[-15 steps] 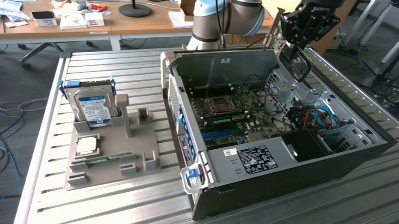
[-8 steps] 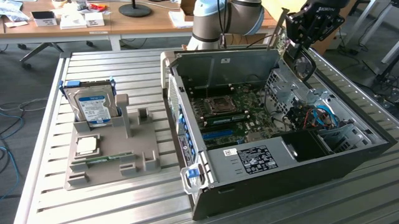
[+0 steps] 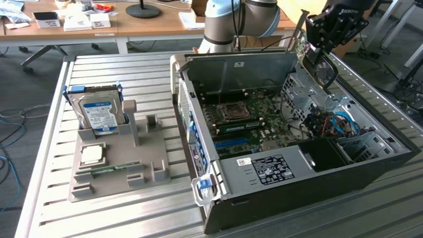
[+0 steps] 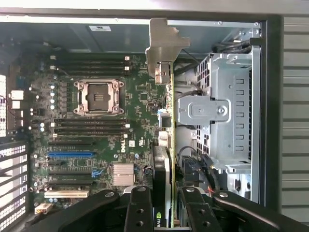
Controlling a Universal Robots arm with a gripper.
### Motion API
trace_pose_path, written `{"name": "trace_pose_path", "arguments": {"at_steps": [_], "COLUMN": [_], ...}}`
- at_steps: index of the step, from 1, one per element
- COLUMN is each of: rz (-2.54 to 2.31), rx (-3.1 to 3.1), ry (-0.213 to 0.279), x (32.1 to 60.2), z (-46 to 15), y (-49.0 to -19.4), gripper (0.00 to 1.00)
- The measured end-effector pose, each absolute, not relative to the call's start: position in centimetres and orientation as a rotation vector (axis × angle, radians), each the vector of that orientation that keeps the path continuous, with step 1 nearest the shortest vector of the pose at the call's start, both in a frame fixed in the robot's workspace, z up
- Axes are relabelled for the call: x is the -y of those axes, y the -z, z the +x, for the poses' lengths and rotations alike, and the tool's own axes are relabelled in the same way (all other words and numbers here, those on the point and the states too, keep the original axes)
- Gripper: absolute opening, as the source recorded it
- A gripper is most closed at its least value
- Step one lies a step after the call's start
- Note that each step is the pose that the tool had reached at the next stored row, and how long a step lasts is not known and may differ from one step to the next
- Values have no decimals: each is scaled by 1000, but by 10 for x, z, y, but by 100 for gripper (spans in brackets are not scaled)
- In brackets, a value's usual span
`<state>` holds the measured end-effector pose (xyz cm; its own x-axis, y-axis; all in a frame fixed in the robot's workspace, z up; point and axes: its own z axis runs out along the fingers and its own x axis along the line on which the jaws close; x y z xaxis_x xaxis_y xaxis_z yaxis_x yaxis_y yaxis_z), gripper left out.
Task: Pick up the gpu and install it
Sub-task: 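Pick up the gpu and move the gpu toward the slot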
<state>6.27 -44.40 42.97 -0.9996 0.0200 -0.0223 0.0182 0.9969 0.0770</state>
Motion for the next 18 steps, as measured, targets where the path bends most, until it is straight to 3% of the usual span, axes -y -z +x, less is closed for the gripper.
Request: {"name": "trace_pose_path", "arguments": {"at_steps": [18], "rz": [30], "rx": [-3116], "ry": [-120], "x": [449], "z": [63], "y": [-430], "gripper": [27]}}
